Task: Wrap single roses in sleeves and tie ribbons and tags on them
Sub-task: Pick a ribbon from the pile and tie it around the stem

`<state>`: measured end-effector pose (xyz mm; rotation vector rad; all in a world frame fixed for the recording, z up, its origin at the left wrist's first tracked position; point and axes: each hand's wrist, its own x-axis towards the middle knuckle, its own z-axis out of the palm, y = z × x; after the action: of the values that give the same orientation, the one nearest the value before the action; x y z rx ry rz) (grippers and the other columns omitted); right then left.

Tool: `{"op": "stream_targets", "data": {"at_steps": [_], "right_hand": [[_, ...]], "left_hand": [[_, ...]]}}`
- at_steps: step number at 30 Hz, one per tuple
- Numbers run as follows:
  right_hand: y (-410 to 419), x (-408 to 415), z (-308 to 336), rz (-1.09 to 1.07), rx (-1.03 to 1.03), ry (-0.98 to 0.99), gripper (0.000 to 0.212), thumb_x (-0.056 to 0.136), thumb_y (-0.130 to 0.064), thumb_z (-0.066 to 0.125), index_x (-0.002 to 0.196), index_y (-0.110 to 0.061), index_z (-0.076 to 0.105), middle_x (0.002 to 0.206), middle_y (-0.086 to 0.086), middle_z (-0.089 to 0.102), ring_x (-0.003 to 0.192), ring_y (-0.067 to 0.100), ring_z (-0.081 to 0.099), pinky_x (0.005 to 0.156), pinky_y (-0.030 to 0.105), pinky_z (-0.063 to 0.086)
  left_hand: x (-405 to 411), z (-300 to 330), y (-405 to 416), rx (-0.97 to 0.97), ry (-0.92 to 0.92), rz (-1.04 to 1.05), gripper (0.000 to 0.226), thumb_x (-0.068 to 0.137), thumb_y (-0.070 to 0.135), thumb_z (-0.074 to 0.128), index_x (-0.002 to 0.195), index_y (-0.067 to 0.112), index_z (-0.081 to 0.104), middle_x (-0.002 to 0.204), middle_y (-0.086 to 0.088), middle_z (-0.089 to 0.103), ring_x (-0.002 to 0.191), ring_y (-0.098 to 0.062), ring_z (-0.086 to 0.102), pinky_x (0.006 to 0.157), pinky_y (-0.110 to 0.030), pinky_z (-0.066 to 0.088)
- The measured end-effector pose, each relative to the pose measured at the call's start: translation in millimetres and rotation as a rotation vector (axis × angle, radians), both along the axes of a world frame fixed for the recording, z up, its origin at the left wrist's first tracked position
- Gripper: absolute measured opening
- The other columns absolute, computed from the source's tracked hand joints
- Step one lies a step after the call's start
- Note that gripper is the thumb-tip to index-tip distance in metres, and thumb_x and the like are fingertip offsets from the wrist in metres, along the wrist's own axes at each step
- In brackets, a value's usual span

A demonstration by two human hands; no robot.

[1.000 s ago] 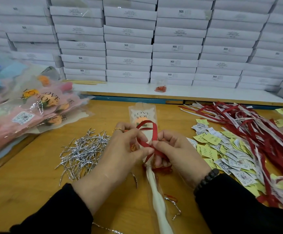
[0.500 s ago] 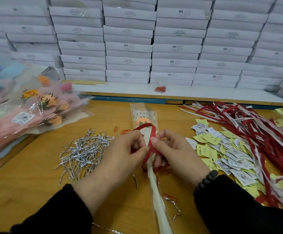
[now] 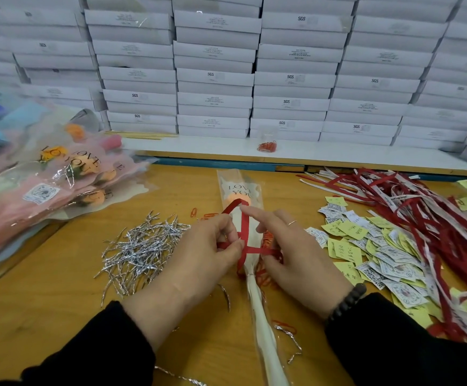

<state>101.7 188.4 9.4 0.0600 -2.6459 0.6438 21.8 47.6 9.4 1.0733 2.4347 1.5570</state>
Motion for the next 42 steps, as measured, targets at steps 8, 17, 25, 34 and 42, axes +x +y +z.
{"op": "stream_targets", "data": {"at_steps": [8,17,25,34,42], "right_hand": [[-3.6,0.3,0.4,-0.06,-0.042,0.011,0.02,0.087,-0.014,0.061,0.103,-0.024,0.068,0.095,-0.017,0.056,0.091,-0.002,0.051,0.08,0.01,0.038],[-4.2,0.1,14.4,-0.081,-0.657,-0.222,0.007,0.082,-0.012,0.067,0.077,-0.01,0.072,0.085,0.012,0.07,0.08,0.023,0.064,0.08,0.036,0.054],[3.1,1.5,19.2,-0.062,-0.923,-0.499,0.015,0.083,-0.015,0.066,0.077,-0.002,0.071,0.072,0.007,0.068,0.06,0.011,0.06,0.06,0.019,0.049],[3.4,0.2,16.3,-0.091,-0.891,-0.514,0.019,0.088,-0.011,0.058,0.072,-0.013,0.07,0.084,0.02,0.059,0.051,0.012,0.036,0.048,0.023,0.025],[2.9,-0.1,16.1,-0.102,-0.852,-0.464,0.005,0.084,-0.011,0.062,0.088,-0.012,0.066,0.084,0.014,0.059,0.053,0.01,0.043,0.045,0.018,0.032]], "left_hand": [[2.4,0.7,-0.4,-0.022,0.003,0.004,0.017,0.085,0.012,0.064,0.071,0.009,0.055,0.063,-0.008,0.058,0.057,-0.016,0.048,0.056,-0.03,0.042],[1.2,0.0,0.1,-0.03,0.013,0.024,0.015,0.084,0.012,0.064,0.073,0.008,0.056,0.072,-0.016,0.064,0.062,-0.022,0.053,0.062,-0.036,0.045],[1.9,-1.4,-0.7,-0.054,0.033,0.031,0.017,0.083,0.016,0.066,0.07,0.015,0.056,0.066,-0.006,0.062,0.058,-0.014,0.05,0.058,-0.029,0.041],[2.7,-0.6,-1.2,-0.018,0.005,-0.023,0.019,0.086,0.033,0.06,0.075,0.018,0.064,0.06,0.0,0.056,0.059,-0.01,0.048,0.058,-0.029,0.04],[3.0,0.2,0.2,-0.02,-0.044,-0.035,0.019,0.082,0.015,0.068,0.064,0.02,0.068,0.044,0.017,0.051,0.045,0.002,0.043,0.046,-0.01,0.031]]}}
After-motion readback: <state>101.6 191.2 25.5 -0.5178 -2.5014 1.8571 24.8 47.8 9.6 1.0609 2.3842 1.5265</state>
